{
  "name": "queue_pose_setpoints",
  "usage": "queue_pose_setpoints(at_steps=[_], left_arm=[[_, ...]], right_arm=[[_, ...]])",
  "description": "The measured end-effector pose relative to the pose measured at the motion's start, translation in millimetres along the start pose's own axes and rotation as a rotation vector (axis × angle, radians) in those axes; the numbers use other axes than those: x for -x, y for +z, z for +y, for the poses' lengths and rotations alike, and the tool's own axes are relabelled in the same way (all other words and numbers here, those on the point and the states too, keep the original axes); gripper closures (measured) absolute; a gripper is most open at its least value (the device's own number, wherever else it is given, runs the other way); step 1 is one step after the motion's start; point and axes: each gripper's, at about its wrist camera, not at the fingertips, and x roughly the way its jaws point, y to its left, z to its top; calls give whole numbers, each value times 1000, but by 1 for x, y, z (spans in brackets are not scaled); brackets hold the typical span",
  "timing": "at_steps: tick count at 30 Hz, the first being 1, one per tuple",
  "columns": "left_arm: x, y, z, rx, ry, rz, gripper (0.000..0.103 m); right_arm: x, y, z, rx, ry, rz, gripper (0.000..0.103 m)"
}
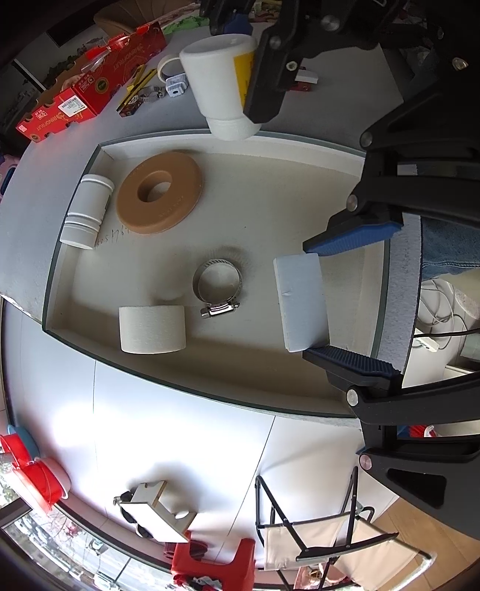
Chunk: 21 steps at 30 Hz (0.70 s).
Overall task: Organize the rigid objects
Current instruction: 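Carry the white block with the left tool while the right tool carries the jar over the tray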
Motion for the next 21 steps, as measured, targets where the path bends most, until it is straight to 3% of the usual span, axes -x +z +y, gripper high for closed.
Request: queue_pose_setpoints(at_steps=[21], left_arm=[[-22,25,4,4,-5,48,49]], right_arm=[[-31,34,-3,-85,52,34,66]])
